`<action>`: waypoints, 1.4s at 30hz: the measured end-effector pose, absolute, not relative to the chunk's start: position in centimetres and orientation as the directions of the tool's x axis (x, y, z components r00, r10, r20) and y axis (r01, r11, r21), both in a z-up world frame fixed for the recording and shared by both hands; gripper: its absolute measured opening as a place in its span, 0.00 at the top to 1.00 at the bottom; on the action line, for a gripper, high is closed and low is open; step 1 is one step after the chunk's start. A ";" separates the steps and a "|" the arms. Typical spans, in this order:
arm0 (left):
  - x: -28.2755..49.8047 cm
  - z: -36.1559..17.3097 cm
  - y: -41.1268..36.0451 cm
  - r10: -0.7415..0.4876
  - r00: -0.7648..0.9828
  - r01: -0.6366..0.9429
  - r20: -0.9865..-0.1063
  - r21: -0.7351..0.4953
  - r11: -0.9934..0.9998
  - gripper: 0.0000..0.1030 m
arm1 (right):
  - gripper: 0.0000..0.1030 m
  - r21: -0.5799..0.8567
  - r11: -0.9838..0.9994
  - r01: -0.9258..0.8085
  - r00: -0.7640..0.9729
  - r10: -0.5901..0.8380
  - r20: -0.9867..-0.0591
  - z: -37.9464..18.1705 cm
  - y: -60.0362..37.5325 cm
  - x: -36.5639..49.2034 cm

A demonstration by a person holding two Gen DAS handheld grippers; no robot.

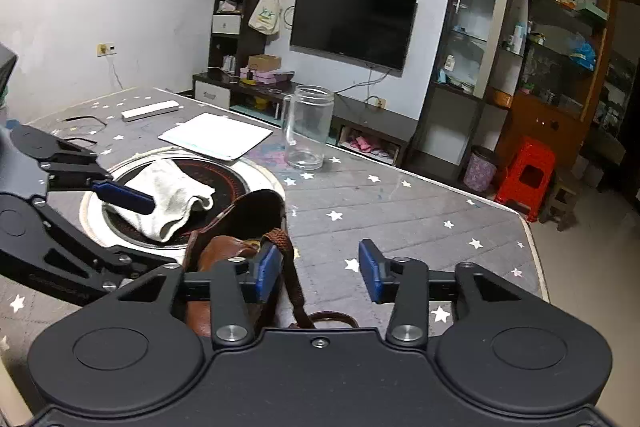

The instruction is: Lace up shoes with both hands

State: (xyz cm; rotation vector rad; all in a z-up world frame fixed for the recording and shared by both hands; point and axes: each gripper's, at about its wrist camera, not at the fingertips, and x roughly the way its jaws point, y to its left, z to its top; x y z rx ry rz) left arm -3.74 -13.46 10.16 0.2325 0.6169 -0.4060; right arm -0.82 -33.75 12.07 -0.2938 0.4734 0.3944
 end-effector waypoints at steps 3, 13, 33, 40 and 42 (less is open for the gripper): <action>-3.8 10.2 -13.5 -0.298 0.741 0.434 -0.602 0.091 0.897 0.38 | 0.44 -0.191 0.875 -0.445 0.806 0.298 -0.511 11.9 -33.6 -1.3; -3.6 10.0 -13.1 -0.302 0.736 0.438 -0.606 0.086 0.895 0.38 | 0.36 -0.186 0.833 -0.521 0.717 0.310 -0.625 10.4 -33.3 -2.6; -4.1 8.6 -11.4 -0.257 0.753 0.374 -0.606 0.071 0.925 0.38 | 0.24 -0.066 0.899 -0.434 0.744 0.316 -0.588 8.4 -36.4 -3.5; -4.2 8.2 -9.8 -0.220 0.770 0.318 -0.599 0.062 0.946 0.38 | 0.22 -0.025 0.955 -0.297 0.788 0.230 -0.571 6.1 -39.0 -2.8; -4.2 7.8 -8.8 -0.197 0.776 0.288 -0.599 0.059 0.956 0.38 | 0.21 -0.021 0.963 -0.269 0.793 0.210 -0.572 5.4 -39.6 -2.6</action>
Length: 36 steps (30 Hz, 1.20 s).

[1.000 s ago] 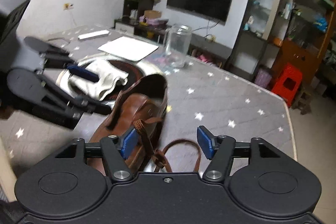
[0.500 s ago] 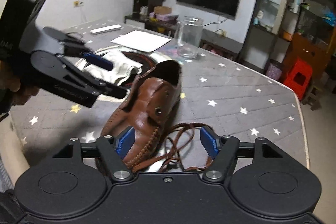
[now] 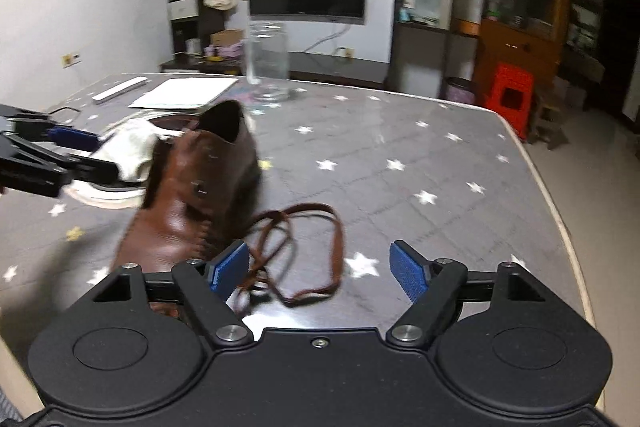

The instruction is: Lace up shoes with both hands

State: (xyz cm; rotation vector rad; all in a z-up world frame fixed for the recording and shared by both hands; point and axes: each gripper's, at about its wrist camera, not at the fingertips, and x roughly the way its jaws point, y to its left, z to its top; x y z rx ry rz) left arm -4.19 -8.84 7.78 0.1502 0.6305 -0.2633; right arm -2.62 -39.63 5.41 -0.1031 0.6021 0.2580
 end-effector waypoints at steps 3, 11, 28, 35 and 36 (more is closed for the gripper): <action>-4.0 7.3 -7.8 -0.167 0.783 0.253 -0.599 0.061 0.966 0.38 | 0.20 -0.013 0.973 -0.232 0.803 0.184 -0.567 4.5 -40.7 -2.2; -3.4 5.8 -3.5 -0.067 0.799 0.131 -0.598 0.065 0.989 0.38 | 0.17 -0.027 0.987 -0.160 0.829 0.119 -0.547 2.9 -42.7 -1.6; -0.6 4.0 6.6 0.114 0.805 -0.073 -0.583 0.094 0.993 0.38 | 0.16 0.017 0.998 -0.064 0.837 0.063 -0.544 1.5 -45.7 0.7; 0.5 3.2 8.5 0.119 0.801 -0.095 -0.586 0.072 0.993 0.38 | 0.16 0.022 0.998 -0.059 0.830 0.062 -0.555 1.0 -46.0 1.3; 0.6 3.0 8.7 0.117 0.802 -0.094 -0.586 0.070 0.993 0.38 | 0.16 0.024 0.998 -0.057 0.829 0.061 -0.555 0.9 -46.0 1.4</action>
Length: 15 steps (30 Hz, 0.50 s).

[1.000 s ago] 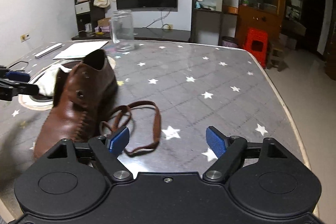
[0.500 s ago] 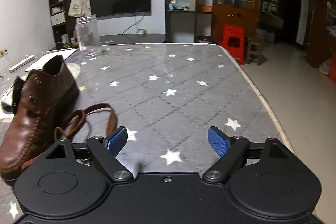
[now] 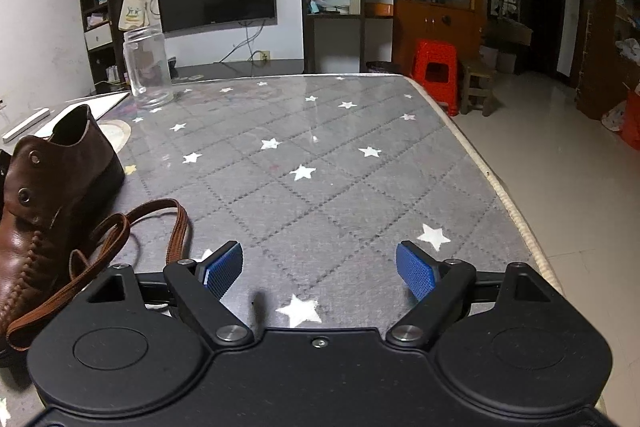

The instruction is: Lace up shoes with both hands

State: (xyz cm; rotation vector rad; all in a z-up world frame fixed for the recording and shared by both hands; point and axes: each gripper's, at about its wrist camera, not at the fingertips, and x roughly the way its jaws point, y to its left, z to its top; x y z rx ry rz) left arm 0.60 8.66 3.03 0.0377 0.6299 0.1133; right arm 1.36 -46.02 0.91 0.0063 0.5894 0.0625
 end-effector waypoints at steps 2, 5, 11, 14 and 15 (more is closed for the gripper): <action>0.7 2.8 8.9 0.110 0.804 -0.090 -0.585 0.063 0.994 0.38 | 0.16 0.032 0.998 -0.056 0.826 0.064 -0.560 0.7 -46.1 1.5; 0.9 2.6 9.2 0.100 0.805 -0.083 -0.585 0.056 0.995 0.38 | 0.16 0.042 0.998 -0.054 0.823 0.068 -0.564 0.6 -46.2 1.6; 1.6 1.9 10.0 0.093 0.791 -0.069 -0.605 0.063 0.996 0.38 | 0.16 0.049 0.997 -0.058 0.817 0.076 -0.572 0.1 -46.1 1.9; 1.7 1.7 10.1 0.088 0.787 -0.059 -0.611 0.067 0.996 0.38 | 0.16 0.055 0.997 -0.061 0.813 0.082 -0.576 -0.1 -46.1 1.9; 1.7 1.6 10.2 0.086 0.787 -0.055 -0.611 0.069 0.996 0.38 | 0.16 0.056 0.997 -0.061 0.811 0.082 -0.579 -0.2 -46.2 2.0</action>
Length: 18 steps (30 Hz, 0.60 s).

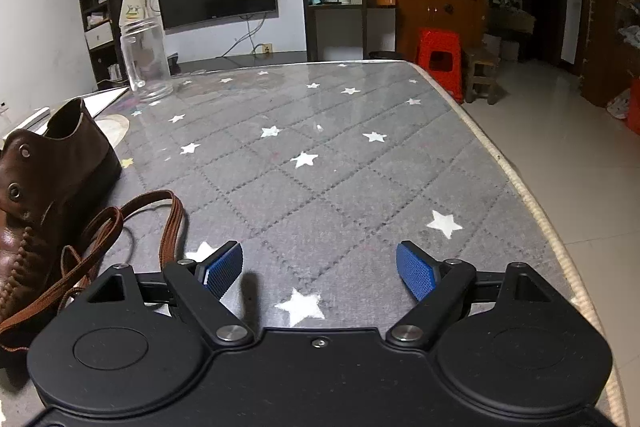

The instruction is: Lace up shoes with both hands

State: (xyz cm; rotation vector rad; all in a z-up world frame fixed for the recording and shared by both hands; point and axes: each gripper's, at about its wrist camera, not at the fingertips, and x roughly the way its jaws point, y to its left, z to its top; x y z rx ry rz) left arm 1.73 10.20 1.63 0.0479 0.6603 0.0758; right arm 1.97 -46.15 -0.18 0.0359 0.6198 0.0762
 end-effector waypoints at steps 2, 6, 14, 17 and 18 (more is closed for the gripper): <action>1.8 1.5 10.4 0.083 0.784 -0.052 -0.615 0.068 0.996 0.38 | 0.16 0.058 0.996 -0.064 0.812 0.086 -0.578 -0.2 -46.2 2.0; 1.9 1.2 10.8 0.084 0.783 -0.049 -0.616 0.073 0.996 0.38 | 0.15 0.053 0.996 -0.072 0.810 0.089 -0.580 -0.2 -46.1 2.2; 1.7 0.8 11.0 0.077 0.791 -0.026 -0.607 0.092 0.995 0.26 | 0.08 0.040 0.995 -0.089 0.803 0.095 -0.589 -0.4 -45.7 2.3; 1.8 0.8 11.2 0.070 0.790 -0.027 -0.609 0.079 0.997 0.25 | 0.05 0.034 0.995 -0.095 0.800 0.097 -0.593 -0.4 -45.5 2.4; 1.8 0.8 11.2 0.069 0.790 -0.023 -0.609 0.083 0.996 0.25 | 0.05 0.032 0.995 -0.096 0.799 0.096 -0.594 -0.5 -45.5 2.4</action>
